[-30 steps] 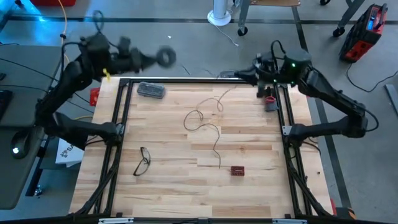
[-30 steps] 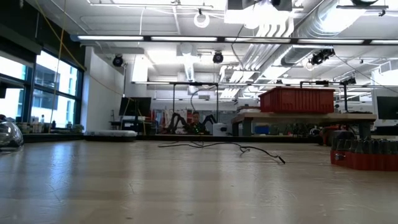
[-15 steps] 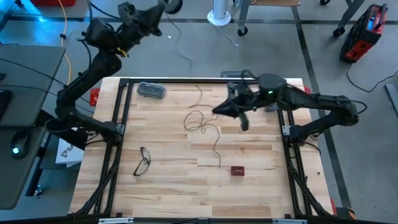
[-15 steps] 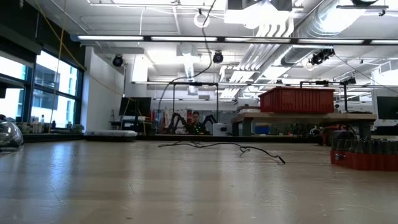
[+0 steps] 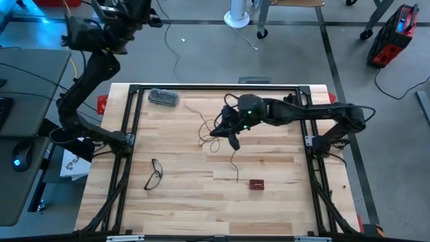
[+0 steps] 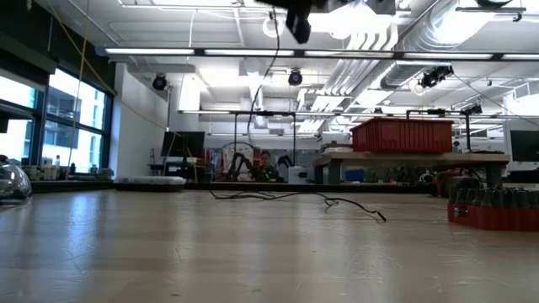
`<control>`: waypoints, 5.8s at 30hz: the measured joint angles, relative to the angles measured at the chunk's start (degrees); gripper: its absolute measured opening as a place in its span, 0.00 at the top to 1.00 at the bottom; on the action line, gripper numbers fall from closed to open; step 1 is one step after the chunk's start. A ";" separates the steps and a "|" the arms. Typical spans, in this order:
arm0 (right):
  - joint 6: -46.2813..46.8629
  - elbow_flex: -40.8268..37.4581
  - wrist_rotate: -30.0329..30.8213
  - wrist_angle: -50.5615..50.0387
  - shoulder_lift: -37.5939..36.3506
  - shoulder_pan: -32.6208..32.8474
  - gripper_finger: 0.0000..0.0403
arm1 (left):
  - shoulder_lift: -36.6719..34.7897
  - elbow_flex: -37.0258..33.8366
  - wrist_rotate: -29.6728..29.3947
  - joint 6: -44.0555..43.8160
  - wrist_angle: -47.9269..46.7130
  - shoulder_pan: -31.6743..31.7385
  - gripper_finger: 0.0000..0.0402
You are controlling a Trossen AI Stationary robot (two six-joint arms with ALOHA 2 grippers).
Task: Coil cords
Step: Uncoil the black wire from the spool
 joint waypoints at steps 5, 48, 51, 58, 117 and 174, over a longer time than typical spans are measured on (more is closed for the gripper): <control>-2.52 -0.02 2.53 -5.42 1.45 -3.18 1.00 | 0.13 7.45 4.71 4.47 -12.71 -2.52 1.00; -17.03 -0.02 20.07 19.99 -2.19 -4.54 0.39 | 8.81 11.81 3.26 9.11 -22.40 -16.33 1.00; -18.81 -0.02 22.27 19.11 -2.26 -4.42 0.39 | 9.70 11.77 3.71 8.10 -19.32 -16.65 1.00; -22.13 -0.02 25.74 18.01 -2.27 -4.00 0.44 | 9.59 11.81 4.16 7.43 -18.28 -16.98 1.00; -11.79 0.02 22.95 32.54 -2.70 -3.80 0.53 | 9.58 11.81 3.41 8.53 -19.10 -18.36 1.00; -15.15 0.02 22.93 32.01 -2.70 -3.62 0.73 | 10.16 11.84 4.48 8.58 -18.58 -19.83 1.00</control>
